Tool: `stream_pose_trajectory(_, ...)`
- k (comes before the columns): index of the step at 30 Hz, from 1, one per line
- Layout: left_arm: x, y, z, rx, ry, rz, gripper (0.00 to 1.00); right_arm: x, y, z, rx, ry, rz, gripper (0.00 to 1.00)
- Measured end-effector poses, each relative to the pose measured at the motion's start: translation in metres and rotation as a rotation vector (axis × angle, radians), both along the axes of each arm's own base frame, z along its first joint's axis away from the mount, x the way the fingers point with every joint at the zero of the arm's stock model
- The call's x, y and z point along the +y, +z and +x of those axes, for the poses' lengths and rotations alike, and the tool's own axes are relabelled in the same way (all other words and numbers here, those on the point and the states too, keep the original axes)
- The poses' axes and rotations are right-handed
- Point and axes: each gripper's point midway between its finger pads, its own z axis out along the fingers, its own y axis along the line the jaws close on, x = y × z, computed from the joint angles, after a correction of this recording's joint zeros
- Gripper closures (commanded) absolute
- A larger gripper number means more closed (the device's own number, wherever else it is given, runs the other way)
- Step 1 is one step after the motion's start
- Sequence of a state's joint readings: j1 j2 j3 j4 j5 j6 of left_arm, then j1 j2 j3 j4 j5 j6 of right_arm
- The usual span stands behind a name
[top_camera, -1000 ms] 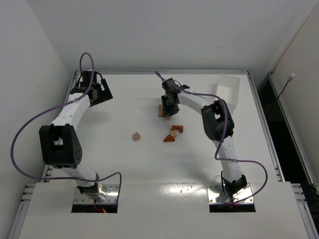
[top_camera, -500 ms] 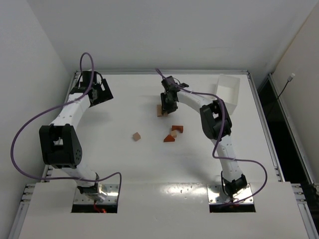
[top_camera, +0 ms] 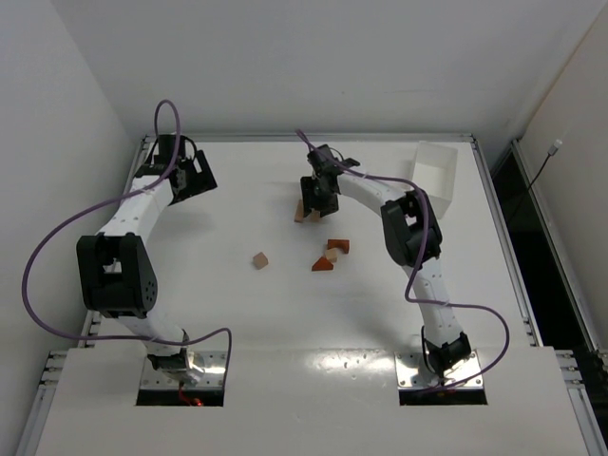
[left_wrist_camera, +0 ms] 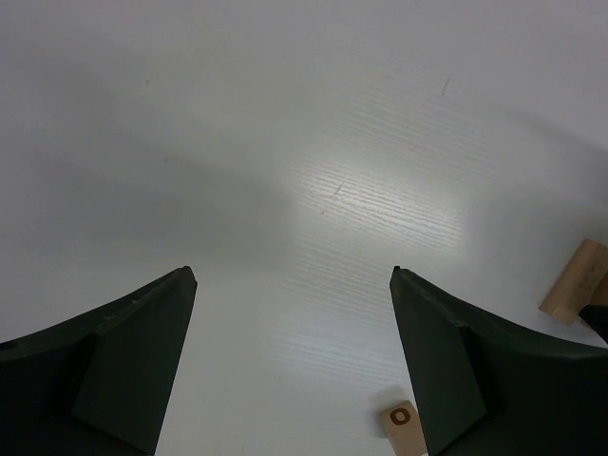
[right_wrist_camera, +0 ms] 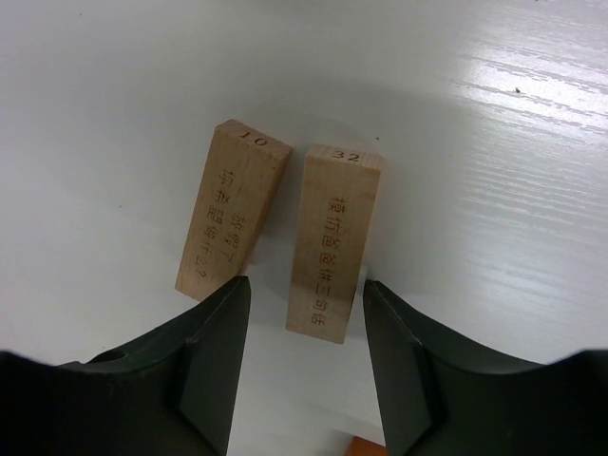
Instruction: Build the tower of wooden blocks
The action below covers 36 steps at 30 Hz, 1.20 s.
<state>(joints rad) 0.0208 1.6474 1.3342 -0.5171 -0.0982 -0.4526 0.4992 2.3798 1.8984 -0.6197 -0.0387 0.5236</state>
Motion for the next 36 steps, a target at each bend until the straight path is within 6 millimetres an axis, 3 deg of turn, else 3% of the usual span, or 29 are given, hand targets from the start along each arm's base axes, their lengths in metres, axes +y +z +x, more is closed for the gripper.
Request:
stream_pose_trajectory(4, -0.002, 0.0, 0.0, 0.0, -0.006, -0.007, 0.19, 0.0, 0.002, -0.001, 0.007, 0.008, 0.025, 0.47)
stream_pose_trajectory(11, -0.005, 0.0, 0.001, -0.002, -0.019, -0.021, 0.19, 0.0, 0.031, -0.006, 0.002, 0.032, 0.115, 0.24)
stream_pose_trajectory(16, -0.006, 0.0, 0.001, -0.003, -0.02, -0.025, 0.19, 0.006, 0.047, -0.001, -0.039, 0.039, 0.133, 0.24)
stream_pose_trajectory(22, -0.005, 0.0, 0.001, -0.003, -0.018, -0.024, 0.19, 0.012, 0.046, 0.004, -0.067, 0.023, 0.061, 0.24)
stream_pose_trajectory(36, -0.004, 0.0, 0.001, -0.003, -0.015, -0.017, 0.19, -0.002, 0.025, 0.011, -0.092, -0.04, -0.119, 0.09)
